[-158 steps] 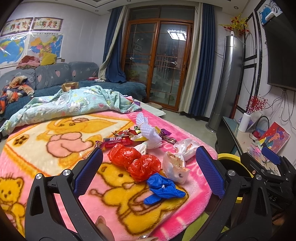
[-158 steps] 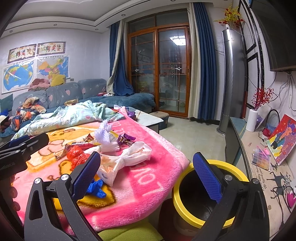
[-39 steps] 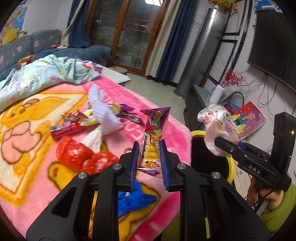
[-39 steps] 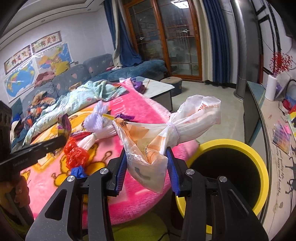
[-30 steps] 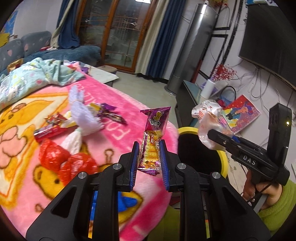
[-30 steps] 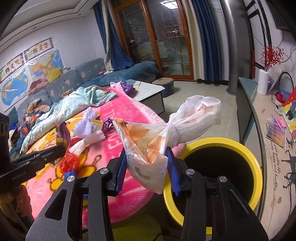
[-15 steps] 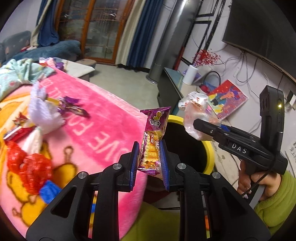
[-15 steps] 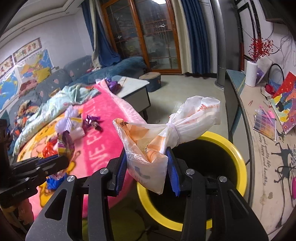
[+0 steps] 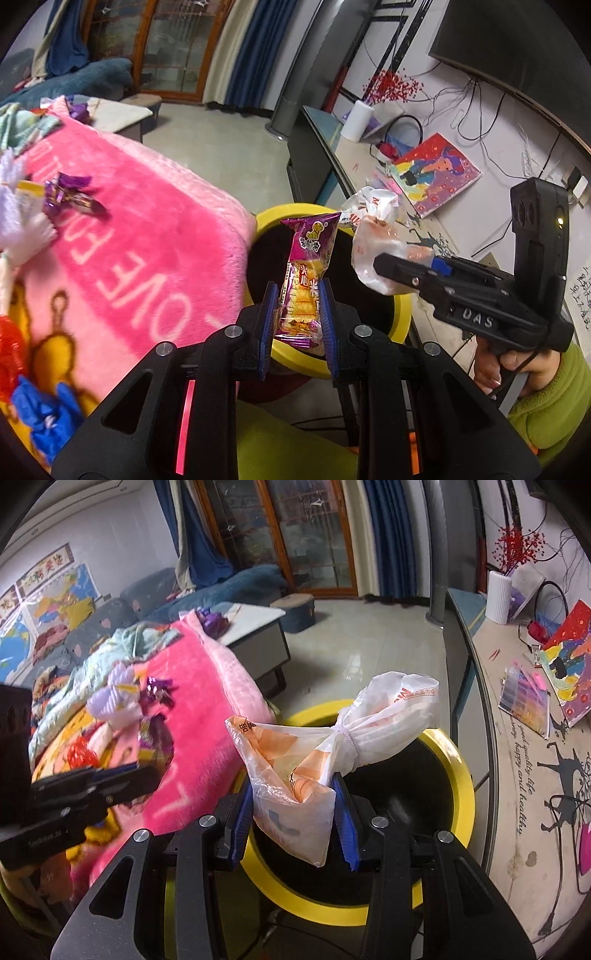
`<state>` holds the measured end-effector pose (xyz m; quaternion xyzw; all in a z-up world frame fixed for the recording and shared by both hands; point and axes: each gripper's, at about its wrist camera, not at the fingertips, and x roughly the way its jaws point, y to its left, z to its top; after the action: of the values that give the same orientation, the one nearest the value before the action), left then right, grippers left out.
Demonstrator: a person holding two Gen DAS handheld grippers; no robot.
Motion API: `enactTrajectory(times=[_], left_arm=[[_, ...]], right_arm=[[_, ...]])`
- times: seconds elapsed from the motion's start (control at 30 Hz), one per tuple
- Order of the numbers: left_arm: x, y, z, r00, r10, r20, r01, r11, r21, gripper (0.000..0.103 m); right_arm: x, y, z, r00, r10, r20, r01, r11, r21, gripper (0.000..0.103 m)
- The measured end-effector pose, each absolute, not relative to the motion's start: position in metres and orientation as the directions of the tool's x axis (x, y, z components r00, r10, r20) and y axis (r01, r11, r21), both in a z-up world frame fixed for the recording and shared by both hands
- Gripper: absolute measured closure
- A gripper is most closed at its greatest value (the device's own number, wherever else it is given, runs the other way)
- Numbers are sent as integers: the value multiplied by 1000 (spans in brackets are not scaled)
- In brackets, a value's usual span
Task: Collect trash
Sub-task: 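Carry the white bag and candy wrapper over the yellow bin and open both tools, then move both tools back over the remaining trash on the blanket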
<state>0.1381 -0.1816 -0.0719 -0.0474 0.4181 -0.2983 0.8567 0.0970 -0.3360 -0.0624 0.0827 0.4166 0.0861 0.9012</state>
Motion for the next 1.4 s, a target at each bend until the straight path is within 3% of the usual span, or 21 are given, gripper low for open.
enactTrajectory(times=[0.2,0.43,0.6,0.7,0.77,0.83,0.9,0.97,1.13,1.4], left_arm=[[149,-192,-88,437,-550,-711,457,817,-351,86],[156,-202,-102,403,-559,-725,451,810,-374,85],[154,-210,-107,386,-563,-731,467,803,-371,84],[153,-216,-107,384,-567,-729,476,798,-370,66],[152,-216,-107,385,-575,-722,480,793,-376,47],[152,-218,-105,396,-577,-714,483,792,-373,44],[151,-215,-101,414,-573,-708,479,798,-366,35],[148,-211,-94,444,-569,-692,476,804,-356,18],[141,-195,-74,543,-501,-673,441,853,-279,11],[134,-148,-49,685,-366,-629,301,929,-213,11]], right_arm=[[98,-340,-74,600,230,-766,-98,972,215,59],[96,-354,-80,602,178,-778,-37,980,196,39],[86,-366,-81,609,142,-780,25,980,199,36],[80,-373,-79,618,125,-776,52,979,200,36],[76,-374,-76,625,115,-772,61,979,195,36],[73,-373,-73,633,104,-767,67,980,188,36],[70,-373,-70,641,99,-761,69,980,186,35],[67,-370,-66,655,99,-749,64,981,185,35],[65,-354,-48,708,119,-696,27,980,195,28],[70,-307,-19,761,215,-613,-116,974,197,24]])
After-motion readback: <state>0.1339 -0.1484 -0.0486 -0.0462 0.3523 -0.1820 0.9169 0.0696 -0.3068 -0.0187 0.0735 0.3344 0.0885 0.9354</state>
